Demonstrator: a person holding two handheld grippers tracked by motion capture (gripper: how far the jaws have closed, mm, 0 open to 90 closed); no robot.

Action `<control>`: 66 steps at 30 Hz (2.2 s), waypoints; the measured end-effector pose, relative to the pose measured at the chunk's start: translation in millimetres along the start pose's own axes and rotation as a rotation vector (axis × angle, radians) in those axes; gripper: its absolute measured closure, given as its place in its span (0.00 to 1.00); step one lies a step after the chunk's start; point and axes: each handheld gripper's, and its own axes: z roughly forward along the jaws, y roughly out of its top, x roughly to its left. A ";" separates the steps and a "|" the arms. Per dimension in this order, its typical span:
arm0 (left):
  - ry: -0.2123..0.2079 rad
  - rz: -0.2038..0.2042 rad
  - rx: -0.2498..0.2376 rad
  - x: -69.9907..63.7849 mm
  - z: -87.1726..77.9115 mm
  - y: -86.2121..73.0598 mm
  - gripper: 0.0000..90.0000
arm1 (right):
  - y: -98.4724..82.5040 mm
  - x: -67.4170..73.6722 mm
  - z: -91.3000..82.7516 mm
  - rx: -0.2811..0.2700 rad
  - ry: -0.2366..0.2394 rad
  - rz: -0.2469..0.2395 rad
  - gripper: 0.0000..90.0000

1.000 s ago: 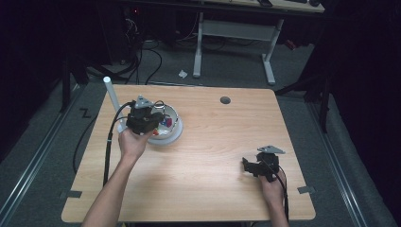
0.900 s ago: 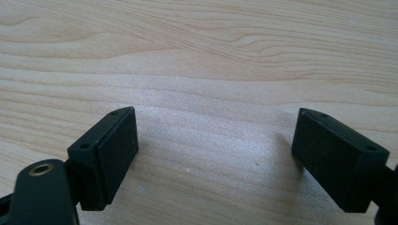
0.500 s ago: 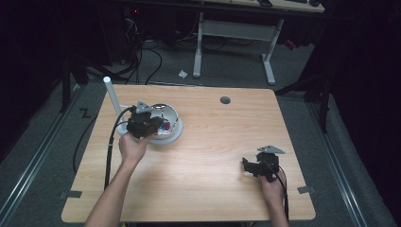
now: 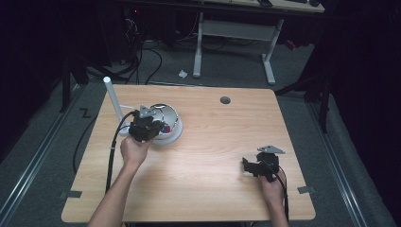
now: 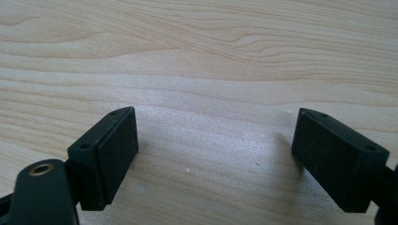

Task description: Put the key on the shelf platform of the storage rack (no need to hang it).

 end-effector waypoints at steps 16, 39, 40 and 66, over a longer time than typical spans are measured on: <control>0.006 -0.016 0.043 -1.9 17.0 -7.6 0.87 | 0.0 -0.1 0.0 0.000 0.000 0.000 0.17; -0.011 -0.093 0.017 9.7 9.8 -11.6 0.51 | 0.0 -0.1 0.0 0.000 0.000 -0.001 0.17; -0.013 -0.093 0.013 9.8 8.0 -11.6 0.49 | 0.0 0.0 0.0 0.000 0.000 -0.001 0.17; -0.057 -0.110 -0.071 5.7 -35.6 -11.6 0.43 | -0.1 -0.1 0.0 0.000 0.000 -0.001 0.17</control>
